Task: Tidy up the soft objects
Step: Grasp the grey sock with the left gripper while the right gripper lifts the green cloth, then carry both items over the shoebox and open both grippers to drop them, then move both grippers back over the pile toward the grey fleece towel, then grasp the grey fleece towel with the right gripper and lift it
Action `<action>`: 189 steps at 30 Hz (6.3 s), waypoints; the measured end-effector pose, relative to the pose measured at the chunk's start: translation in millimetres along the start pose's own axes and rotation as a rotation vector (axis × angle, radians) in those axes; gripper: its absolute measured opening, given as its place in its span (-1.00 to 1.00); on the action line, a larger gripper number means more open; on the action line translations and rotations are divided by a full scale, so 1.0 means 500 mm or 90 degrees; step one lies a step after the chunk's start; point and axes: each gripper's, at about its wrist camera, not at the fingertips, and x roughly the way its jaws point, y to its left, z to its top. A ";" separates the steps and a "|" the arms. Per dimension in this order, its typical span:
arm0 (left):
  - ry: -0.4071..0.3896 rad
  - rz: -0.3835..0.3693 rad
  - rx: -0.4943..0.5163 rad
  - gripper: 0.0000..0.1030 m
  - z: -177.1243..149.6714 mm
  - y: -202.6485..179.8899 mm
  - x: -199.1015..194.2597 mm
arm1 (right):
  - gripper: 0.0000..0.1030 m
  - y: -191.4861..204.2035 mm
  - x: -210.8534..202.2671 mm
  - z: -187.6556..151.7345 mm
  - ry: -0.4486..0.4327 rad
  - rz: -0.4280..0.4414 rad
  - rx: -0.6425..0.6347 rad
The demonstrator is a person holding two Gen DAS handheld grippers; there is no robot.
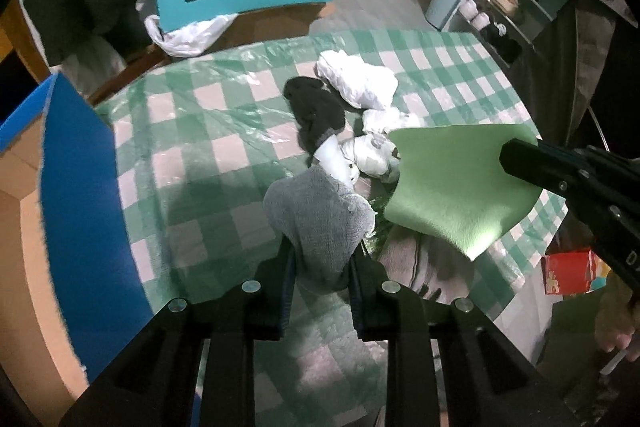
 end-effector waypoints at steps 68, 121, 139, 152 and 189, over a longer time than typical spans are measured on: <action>-0.176 0.087 -0.203 -0.54 -0.175 0.366 -0.354 | -0.91 0.496 -0.044 0.173 -0.076 0.136 -0.187; -0.117 0.104 -0.193 0.27 -0.141 0.327 -0.285 | 0.28 0.365 0.058 0.121 0.044 0.041 -0.099; -0.067 0.080 -0.115 0.27 -0.094 0.196 -0.211 | 0.29 0.164 0.051 0.056 0.087 -0.031 0.013; -0.022 0.064 -0.062 0.27 -0.074 0.106 -0.129 | 0.29 0.063 0.088 -0.009 0.138 -0.087 0.055; 0.084 0.036 0.023 0.33 -0.040 -0.025 0.040 | 0.34 -0.136 0.050 -0.148 0.174 -0.127 0.168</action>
